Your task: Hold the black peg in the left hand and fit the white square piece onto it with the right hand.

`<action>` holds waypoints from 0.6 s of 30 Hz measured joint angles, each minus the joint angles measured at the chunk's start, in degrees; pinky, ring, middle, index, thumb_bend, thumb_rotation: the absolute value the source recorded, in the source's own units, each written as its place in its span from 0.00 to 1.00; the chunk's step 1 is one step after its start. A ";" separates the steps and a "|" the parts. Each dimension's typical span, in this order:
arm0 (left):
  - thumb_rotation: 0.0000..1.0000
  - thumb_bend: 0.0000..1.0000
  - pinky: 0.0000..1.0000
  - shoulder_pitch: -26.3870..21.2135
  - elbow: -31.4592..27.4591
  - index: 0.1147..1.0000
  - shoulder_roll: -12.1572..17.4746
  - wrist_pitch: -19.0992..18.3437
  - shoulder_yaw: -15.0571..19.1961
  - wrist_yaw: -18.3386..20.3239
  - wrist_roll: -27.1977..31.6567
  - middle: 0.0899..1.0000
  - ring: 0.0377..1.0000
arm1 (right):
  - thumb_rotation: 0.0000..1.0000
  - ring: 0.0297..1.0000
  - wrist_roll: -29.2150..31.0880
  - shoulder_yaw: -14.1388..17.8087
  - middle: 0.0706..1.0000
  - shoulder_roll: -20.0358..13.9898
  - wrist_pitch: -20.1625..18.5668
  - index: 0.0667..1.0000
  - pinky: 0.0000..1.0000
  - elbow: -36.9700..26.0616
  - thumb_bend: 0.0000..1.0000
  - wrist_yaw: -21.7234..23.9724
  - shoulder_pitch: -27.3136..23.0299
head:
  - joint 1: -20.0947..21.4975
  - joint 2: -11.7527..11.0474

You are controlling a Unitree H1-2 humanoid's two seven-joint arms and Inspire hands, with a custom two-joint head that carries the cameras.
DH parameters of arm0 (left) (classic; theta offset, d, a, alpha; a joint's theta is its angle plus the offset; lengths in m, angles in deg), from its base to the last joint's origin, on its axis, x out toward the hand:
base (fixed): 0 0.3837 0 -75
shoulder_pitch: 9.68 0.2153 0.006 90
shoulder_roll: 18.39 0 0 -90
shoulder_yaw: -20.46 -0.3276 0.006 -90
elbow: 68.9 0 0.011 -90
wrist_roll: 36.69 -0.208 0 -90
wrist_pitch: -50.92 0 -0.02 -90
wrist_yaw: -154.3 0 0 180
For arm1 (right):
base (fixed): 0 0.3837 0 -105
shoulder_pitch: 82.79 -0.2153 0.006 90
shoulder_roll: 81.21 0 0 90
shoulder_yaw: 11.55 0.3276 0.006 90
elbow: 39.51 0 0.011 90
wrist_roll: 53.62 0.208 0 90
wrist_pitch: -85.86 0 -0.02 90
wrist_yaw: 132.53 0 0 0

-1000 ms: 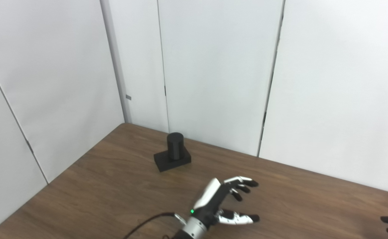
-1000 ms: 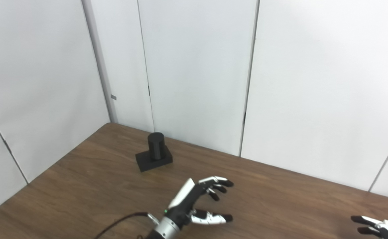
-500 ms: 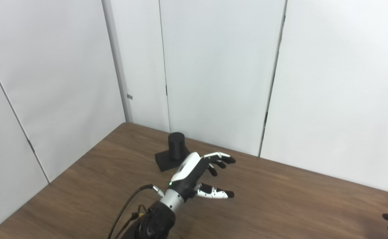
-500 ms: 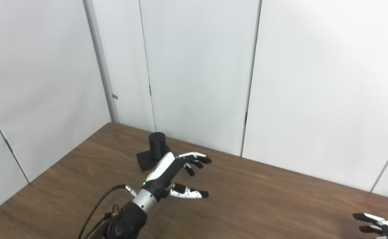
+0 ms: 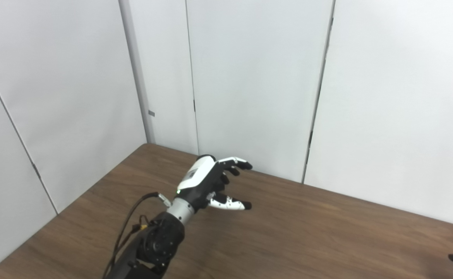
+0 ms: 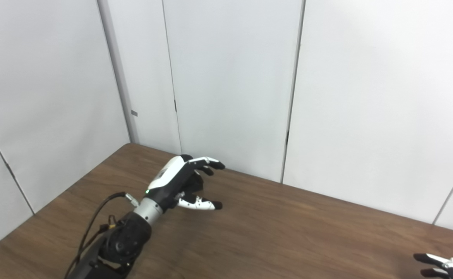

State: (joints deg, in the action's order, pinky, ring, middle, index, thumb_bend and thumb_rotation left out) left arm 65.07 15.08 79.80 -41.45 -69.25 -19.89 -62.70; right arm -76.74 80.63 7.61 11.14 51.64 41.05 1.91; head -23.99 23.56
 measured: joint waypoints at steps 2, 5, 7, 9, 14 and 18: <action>0.13 0.87 0.65 -0.28 -0.11 0.70 0.89 -0.42 0.24 0.17 -0.23 0.75 0.73 | 0.03 0.64 0.01 0.00 0.71 0.15 0.00 0.65 0.46 0.00 0.56 0.00 -0.01 | 0.26 -0.09; 0.13 0.85 0.64 -1.44 -0.74 0.71 2.49 -1.61 0.89 1.07 -0.40 0.78 0.75 | 0.02 0.64 0.10 -0.05 0.71 0.71 -0.01 0.65 0.46 -0.03 0.56 0.00 -0.05 | 0.09 -0.18; 0.12 0.84 0.61 -2.34 -1.02 0.72 3.56 -1.95 1.66 1.31 -0.45 0.81 0.78 | 0.01 0.64 0.07 -0.08 0.71 1.17 -0.01 0.65 0.47 -0.08 0.56 0.00 -0.12 | 0.00 -0.18; 0.12 0.84 0.60 -2.88 -1.72 0.72 4.21 -2.71 2.39 1.31 -0.71 0.82 0.80 | 0.00 0.64 0.03 -0.12 0.71 1.42 0.01 0.65 0.47 -0.07 0.56 0.00 -0.18 | -0.09 0.00; 0.15 0.83 0.67 -3.47 -1.89 0.73 5.02 -3.91 3.15 1.12 -3.10 0.83 0.82 | 0.00 0.64 0.14 -0.04 0.71 1.27 0.14 0.65 0.46 0.14 0.56 0.01 -0.49 | -0.26 0.00; 0.19 0.84 0.68 -3.72 -1.81 0.72 5.29 -4.73 3.27 1.00 -5.19 0.84 0.83 | 0.00 0.63 0.25 0.03 0.70 1.12 0.14 0.65 0.45 0.37 0.57 0.01 -0.50 | -0.18 0.35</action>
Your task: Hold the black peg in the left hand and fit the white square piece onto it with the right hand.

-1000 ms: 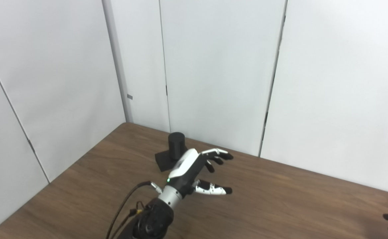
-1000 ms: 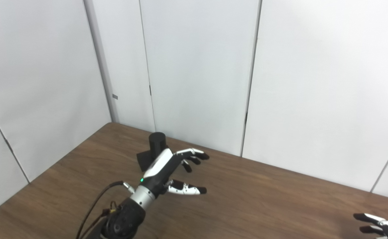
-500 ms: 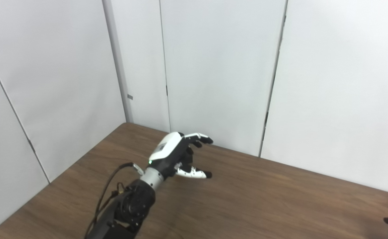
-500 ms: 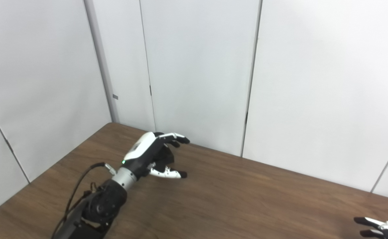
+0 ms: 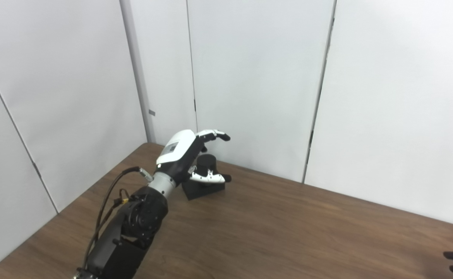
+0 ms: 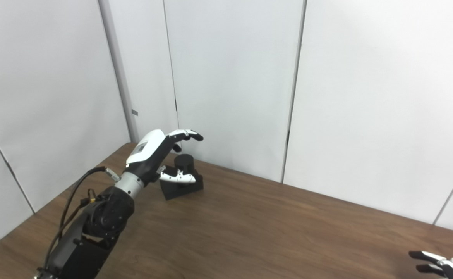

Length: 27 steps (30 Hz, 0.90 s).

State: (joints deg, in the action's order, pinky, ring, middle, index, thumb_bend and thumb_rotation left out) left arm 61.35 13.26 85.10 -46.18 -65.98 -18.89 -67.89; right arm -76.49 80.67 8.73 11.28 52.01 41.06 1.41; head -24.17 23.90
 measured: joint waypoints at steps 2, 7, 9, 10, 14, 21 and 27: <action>0.20 0.86 0.68 -0.44 0.43 0.72 0.09 -0.55 -0.03 -0.45 -1.38 0.84 0.84 | 0.00 0.62 0.01 0.07 0.70 -0.17 0.00 0.65 0.45 -0.03 0.57 0.02 0.01 | -0.09 0.18; 0.28 0.88 0.76 -0.97 3.07 0.75 1.29 -0.74 -1.32 -2.44 -6.57 0.90 0.92 | 0.00 0.63 0.42 0.24 0.70 -0.92 -0.04 0.65 0.45 -0.84 0.57 0.33 0.54 | -0.09 0.79; 0.31 0.89 0.78 -0.97 3.72 0.75 1.67 -1.19 -1.77 -2.53 -8.38 0.92 0.95 | 0.00 0.63 0.42 0.26 0.70 -1.22 -0.04 0.65 0.45 -0.96 0.57 0.33 0.64 | -0.17 0.79; 0.33 0.90 0.80 -0.98 4.03 0.76 1.75 -1.29 -1.85 -2.60 -8.93 0.94 0.97 | 0.00 0.63 0.42 0.27 0.70 -1.31 -0.03 0.65 0.45 -0.96 0.57 0.32 0.66 | -0.18 0.79; 0.37 0.93 0.89 -1.50 6.47 0.79 2.19 -2.49 -2.22 -2.60 -10.85 0.97 1.00 | 0.00 0.62 0.44 0.25 0.71 -1.31 -0.02 0.65 0.44 -0.96 0.56 0.32 0.69 | 0.26 0.80; 0.41 0.97 0.91 -2.43 9.20 0.82 4.77 -4.01 -3.58 -2.22 -12.75 0.99 1.00 | 0.01 0.62 0.12 0.25 0.70 -1.19 -0.22 0.65 0.44 -0.95 0.56 0.27 0.72 | 0.35 0.44; 0.42 0.99 0.89 -2.45 10.30 0.81 5.14 -4.48 -4.69 -2.23 -13.72 0.98 1.00 | 0.03 0.64 0.00 0.12 0.71 -0.78 -0.09 0.65 0.47 -0.46 0.56 0.23 0.49 | 0.53 0.44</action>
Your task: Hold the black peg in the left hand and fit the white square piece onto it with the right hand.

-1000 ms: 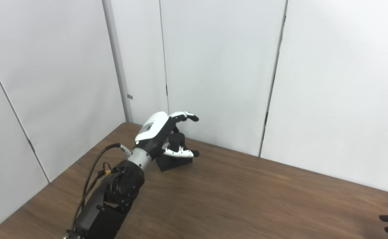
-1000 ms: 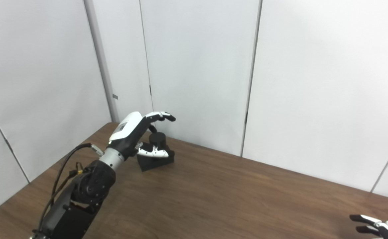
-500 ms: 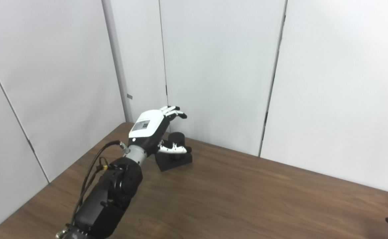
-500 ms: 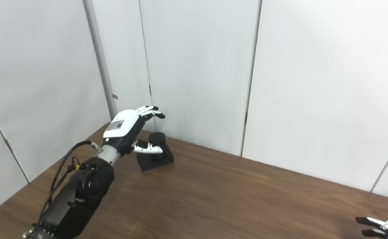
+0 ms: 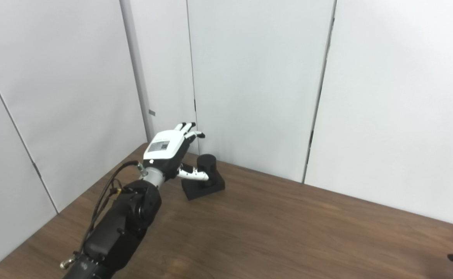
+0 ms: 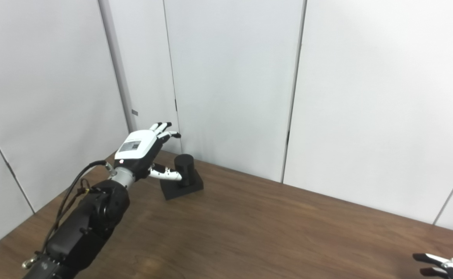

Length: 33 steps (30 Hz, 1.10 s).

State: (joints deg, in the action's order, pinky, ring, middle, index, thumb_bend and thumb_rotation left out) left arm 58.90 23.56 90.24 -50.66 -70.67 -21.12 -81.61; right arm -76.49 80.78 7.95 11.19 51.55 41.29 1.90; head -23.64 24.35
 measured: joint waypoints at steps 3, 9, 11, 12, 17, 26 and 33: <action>0.45 1.00 0.90 -0.11 1.54 0.82 0.07 -0.64 -0.51 -0.01 -0.60 0.99 1.00 | 0.00 0.64 0.15 0.01 0.71 -0.01 0.04 0.65 0.47 0.74 0.56 0.00 -0.21 | -0.79 -0.26; 0.49 1.00 0.88 -0.48 1.73 0.83 -0.02 -4.07 -0.68 0.45 -1.26 0.99 1.00 | 0.02 0.63 0.43 0.08 0.71 -0.16 0.12 0.66 0.46 1.10 0.56 0.01 -0.21 | -0.79 0.44; 0.50 1.00 0.87 -0.88 2.17 0.83 -0.02 -4.34 -0.81 0.46 -1.26 0.99 0.99 | 0.02 0.62 0.69 0.10 0.70 -0.17 0.11 0.66 0.44 1.03 0.57 0.02 -0.21 | -1.14 0.62; 0.50 1.00 0.87 -1.10 2.46 0.84 -0.02 -4.68 -0.88 0.60 -1.25 0.99 0.99 | 0.02 0.62 0.75 0.10 0.70 -0.17 0.06 0.66 0.44 1.02 0.56 0.02 -0.21 | -1.14 0.62; 0.54 1.00 0.89 -1.60 3.29 0.85 0.01 -7.20 -2.09 2.29 -1.38 1.00 1.00 | 0.00 0.63 0.77 0.05 0.71 -0.17 0.08 0.65 0.46 1.09 0.55 0.04 -0.22 | -2.10 0.27; 0.56 1.00 0.87 -1.62 4.08 0.84 1.29 -8.36 -3.62 3.36 -1.91 1.00 1.00 | 0.00 0.64 0.90 -0.33 0.71 -0.03 0.00 0.66 0.44 0.57 0.55 0.13 -0.20 | -1.76 0.44; 0.56 1.00 0.86 -2.68 7.43 0.84 2.14 -8.59 -5.00 3.35 -2.23 1.00 1.00 | 0.00 0.64 0.71 -0.36 0.72 0.55 0.00 0.66 0.46 0.32 0.55 0.11 -0.25 | -0.09 0.18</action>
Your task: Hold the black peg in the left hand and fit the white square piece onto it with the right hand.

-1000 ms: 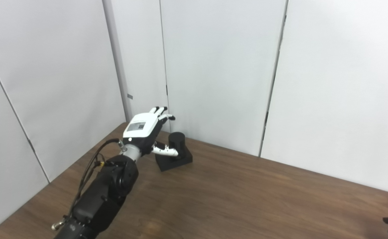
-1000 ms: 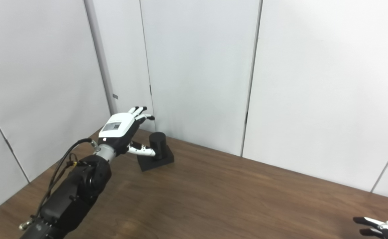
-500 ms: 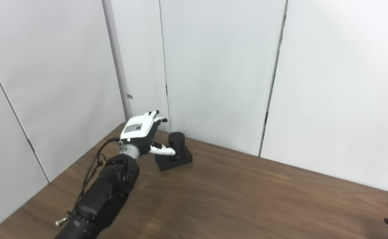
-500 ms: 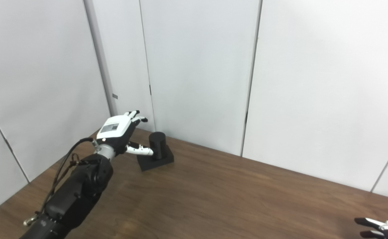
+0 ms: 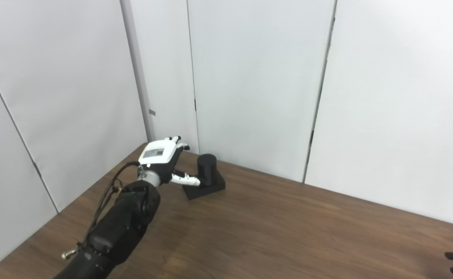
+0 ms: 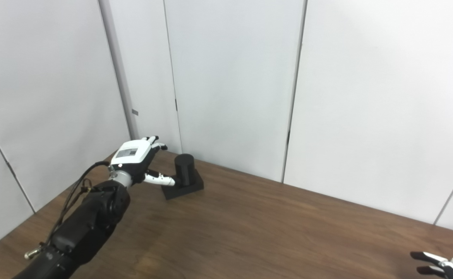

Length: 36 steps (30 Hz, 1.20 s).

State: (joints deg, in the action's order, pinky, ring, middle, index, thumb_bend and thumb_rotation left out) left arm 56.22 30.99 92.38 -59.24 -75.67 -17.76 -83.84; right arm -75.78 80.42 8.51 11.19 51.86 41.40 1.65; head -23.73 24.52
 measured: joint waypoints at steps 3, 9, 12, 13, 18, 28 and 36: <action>0.54 1.00 0.87 -0.96 1.39 0.84 -0.17 0.15 -0.15 -0.17 0.25 1.00 1.00 | 0.00 0.65 -0.04 0.00 0.72 -0.01 0.11 0.66 0.48 1.00 0.55 -0.02 -0.55 | 0.26 -0.26; 0.53 1.00 0.88 -1.27 1.90 0.83 -1.55 -0.06 -0.36 -0.46 0.72 1.00 1.00 | 0.00 0.67 -0.11 -0.01 0.72 -0.07 0.09 0.66 0.51 1.32 0.55 0.00 -0.85 | -1.40 0.52; 0.53 1.00 0.88 -1.26 1.89 0.83 -2.06 -0.25 -0.80 -0.47 0.63 1.00 1.00 | 0.00 0.67 -0.37 -0.16 0.72 -0.08 0.03 0.66 0.50 0.99 0.54 0.01 -0.84 | -1.49 0.62; 0.53 1.00 0.88 -1.26 1.91 0.83 -2.07 -0.28 -0.88 -0.47 0.62 1.00 1.00 | 0.00 0.67 -0.44 -0.29 0.72 -0.07 0.04 0.66 0.50 0.99 0.55 0.01 -0.84 | -0.62 0.35; 0.53 1.00 0.89 -1.36 3.72 0.83 -2.05 0.09 -0.88 -0.84 0.80 1.00 1.00 | 0.00 0.66 -0.46 -0.98 0.73 -0.04 0.11 0.66 0.49 1.23 0.57 0.01 -0.85 | -0.53 0.35; 0.49 1.00 0.86 -1.38 3.46 0.82 -2.12 0.49 -0.80 -0.99 1.23 1.00 1.00 | 0.00 0.66 -0.61 -1.04 0.72 -0.08 0.19 0.66 0.50 3.43 0.55 -0.13 -1.81 | -1.23 0.61; 0.49 1.00 0.85 -1.36 2.15 0.79 -2.05 0.46 -0.34 -0.94 2.42 1.00 1.00 | 0.00 0.65 -0.46 -0.89 0.72 -0.17 0.98 0.65 0.49 3.44 0.55 -0.20 -1.84 | -1.67 0.97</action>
State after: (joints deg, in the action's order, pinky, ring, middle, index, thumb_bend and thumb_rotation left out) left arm 54.86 33.13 90.33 -58.78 -76.01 -18.70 -81.43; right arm -76.24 79.52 8.34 12.17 55.30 41.20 -0.19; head -25.40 25.49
